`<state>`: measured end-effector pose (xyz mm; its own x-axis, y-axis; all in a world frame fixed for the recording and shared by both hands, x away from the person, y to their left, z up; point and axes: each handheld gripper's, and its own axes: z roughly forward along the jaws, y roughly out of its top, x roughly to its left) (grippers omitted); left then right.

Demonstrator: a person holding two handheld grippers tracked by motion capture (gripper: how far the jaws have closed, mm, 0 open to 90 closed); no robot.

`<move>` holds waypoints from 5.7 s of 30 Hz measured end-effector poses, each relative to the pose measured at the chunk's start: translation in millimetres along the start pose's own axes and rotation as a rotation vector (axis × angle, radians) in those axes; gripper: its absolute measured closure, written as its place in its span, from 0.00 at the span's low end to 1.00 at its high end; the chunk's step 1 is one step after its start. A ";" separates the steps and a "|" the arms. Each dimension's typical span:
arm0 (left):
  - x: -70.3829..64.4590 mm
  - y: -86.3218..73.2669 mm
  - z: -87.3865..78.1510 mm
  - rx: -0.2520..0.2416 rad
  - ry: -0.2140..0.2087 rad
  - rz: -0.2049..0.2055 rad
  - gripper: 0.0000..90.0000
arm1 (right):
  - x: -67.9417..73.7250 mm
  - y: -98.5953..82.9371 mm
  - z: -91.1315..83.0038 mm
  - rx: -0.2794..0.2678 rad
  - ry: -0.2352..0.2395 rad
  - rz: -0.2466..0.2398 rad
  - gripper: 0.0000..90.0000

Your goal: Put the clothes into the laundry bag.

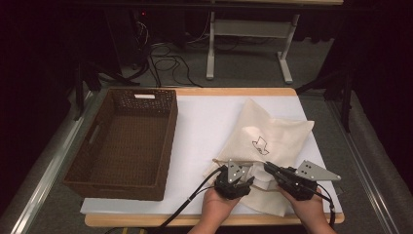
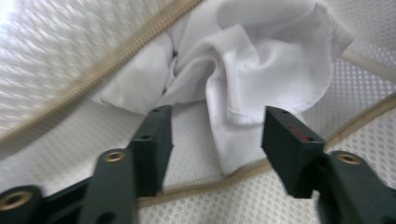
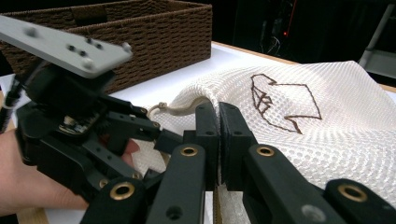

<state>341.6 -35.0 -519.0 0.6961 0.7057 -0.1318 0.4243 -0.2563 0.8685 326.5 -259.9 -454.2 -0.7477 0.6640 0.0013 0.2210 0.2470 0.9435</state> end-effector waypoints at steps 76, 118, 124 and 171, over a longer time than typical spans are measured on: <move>52.9 -15.7 -73.4 -0.072 0.107 -0.006 0.40 | -0.8 3.2 -0.4 0.083 0.027 -0.002 0.98; 70.0 -18.0 -64.2 -0.007 0.159 -0.032 0.41 | 21.1 -36.2 15.2 0.288 0.162 0.009 0.82; 71.2 -19.1 -63.8 -0.002 0.156 -0.030 0.41 | 17.5 -26.3 3.4 0.212 0.131 0.019 0.80; 55.5 -20.7 -74.2 0.038 0.224 0.033 0.94 | -76.9 -47.8 9.1 0.374 -0.263 0.211 0.97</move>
<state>328.5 58.5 -508.8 0.5661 0.8243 0.0092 0.4282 -0.3036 0.8512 379.1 -316.3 -502.4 -0.4900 0.8703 0.0505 0.5960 0.2922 0.7479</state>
